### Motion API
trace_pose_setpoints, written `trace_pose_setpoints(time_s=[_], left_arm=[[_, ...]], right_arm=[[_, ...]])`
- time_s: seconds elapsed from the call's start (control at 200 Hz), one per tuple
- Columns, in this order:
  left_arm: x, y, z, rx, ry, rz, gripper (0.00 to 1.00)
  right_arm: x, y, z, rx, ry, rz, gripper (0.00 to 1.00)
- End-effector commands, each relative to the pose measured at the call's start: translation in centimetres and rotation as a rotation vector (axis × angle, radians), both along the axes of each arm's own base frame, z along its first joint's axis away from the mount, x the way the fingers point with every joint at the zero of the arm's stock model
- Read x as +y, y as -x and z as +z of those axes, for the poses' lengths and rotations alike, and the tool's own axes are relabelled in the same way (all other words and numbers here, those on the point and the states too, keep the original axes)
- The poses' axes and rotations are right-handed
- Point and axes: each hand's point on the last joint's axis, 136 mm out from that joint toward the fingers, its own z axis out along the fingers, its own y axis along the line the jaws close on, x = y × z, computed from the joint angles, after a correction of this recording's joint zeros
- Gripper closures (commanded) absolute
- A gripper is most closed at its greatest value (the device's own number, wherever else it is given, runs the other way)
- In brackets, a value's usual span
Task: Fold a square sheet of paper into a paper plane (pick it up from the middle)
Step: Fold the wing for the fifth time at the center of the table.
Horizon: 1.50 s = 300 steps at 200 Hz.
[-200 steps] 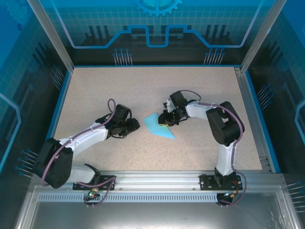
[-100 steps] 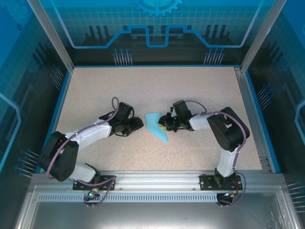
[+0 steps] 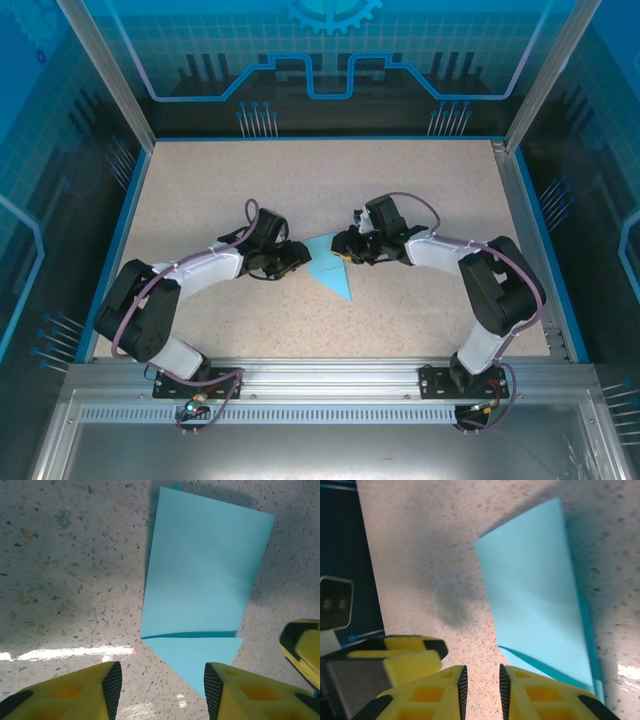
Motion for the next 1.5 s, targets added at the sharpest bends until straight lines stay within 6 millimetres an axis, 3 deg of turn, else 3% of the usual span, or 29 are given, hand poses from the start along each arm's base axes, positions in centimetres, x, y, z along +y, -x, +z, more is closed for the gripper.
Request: trace_pose_setpoints(time_s=[0.0, 0.675, 1.175, 1.495], left_arm=[[-0.9, -0.7, 0.8, -0.006, 0.042, -0.017, 0.49], [-2.0, -1.2, -0.2, 0.035, 0.068, -0.041, 0.46], [-3.3, -2.0, -1.5, 0.069, 0.128, -0.034, 0.45], [-3.6, -2.9, -1.8, 0.057, 0.146, -0.014, 0.49]], right_arm=[[-0.5, 1.7, -1.2, 0.039, 0.038, 0.091, 0.76], [-3.6, 2.4, -8.2, 0.179, 0.146, 0.078, 0.78], [-4.4, 2.7, -9.3, 0.207, 0.155, 0.062, 0.78], [-4.7, 3.1, -10.0, 0.229, 0.164, 0.056, 0.78]])
